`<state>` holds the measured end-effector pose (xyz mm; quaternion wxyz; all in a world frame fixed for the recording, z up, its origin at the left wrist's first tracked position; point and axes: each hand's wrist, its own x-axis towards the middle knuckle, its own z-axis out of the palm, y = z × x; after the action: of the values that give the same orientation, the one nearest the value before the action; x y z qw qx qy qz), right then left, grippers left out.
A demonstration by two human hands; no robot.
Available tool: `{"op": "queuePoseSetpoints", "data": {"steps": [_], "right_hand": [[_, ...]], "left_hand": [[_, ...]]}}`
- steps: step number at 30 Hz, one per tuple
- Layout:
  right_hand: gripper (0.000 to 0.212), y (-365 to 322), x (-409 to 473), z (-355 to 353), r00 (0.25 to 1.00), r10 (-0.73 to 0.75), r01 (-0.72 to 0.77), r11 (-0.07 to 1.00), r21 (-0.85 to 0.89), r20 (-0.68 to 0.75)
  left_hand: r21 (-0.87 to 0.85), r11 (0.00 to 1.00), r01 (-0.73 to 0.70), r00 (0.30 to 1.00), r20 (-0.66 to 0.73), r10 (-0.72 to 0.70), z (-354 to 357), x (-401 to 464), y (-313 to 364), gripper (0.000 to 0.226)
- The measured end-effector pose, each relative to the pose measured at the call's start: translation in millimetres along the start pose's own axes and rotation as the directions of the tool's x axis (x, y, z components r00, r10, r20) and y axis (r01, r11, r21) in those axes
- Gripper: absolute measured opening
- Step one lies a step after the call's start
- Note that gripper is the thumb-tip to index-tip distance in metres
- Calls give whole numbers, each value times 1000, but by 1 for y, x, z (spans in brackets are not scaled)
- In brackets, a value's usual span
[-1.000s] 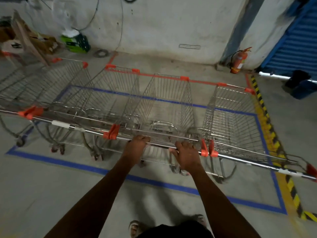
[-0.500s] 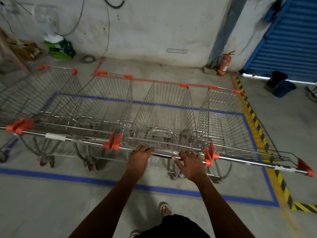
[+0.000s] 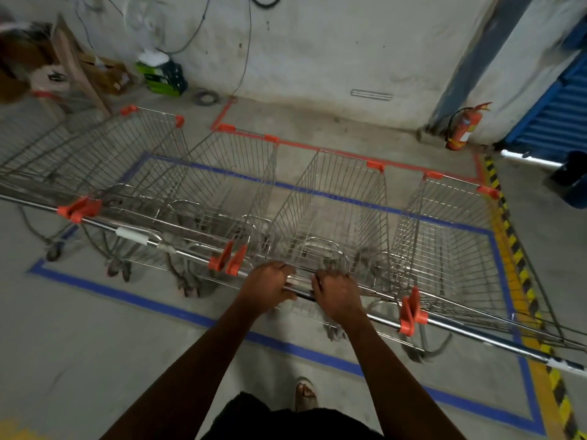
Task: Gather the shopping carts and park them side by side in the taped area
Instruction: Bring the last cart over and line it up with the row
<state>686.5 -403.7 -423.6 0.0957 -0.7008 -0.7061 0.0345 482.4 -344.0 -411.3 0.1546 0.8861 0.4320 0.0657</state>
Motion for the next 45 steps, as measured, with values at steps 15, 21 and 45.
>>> {"op": "queuePoseSetpoints", "data": {"steps": [15, 21, 45], "right_hand": [[30, -173, 62, 27, 983, -98, 104, 994, 33, -153], [35, -280, 85, 58, 987, -85, 95, 993, 67, -135], [18, -525, 237, 151, 999, -40, 41, 999, 31, -21]], "left_hand": [[31, 998, -48, 983, -176, 52, -57, -55, -129, 53], [4, 1000, 23, 986, -167, -22, -92, -117, -227, 55], [145, 989, 27, 998, -66, -18, -151, -138, -492, 35]]}}
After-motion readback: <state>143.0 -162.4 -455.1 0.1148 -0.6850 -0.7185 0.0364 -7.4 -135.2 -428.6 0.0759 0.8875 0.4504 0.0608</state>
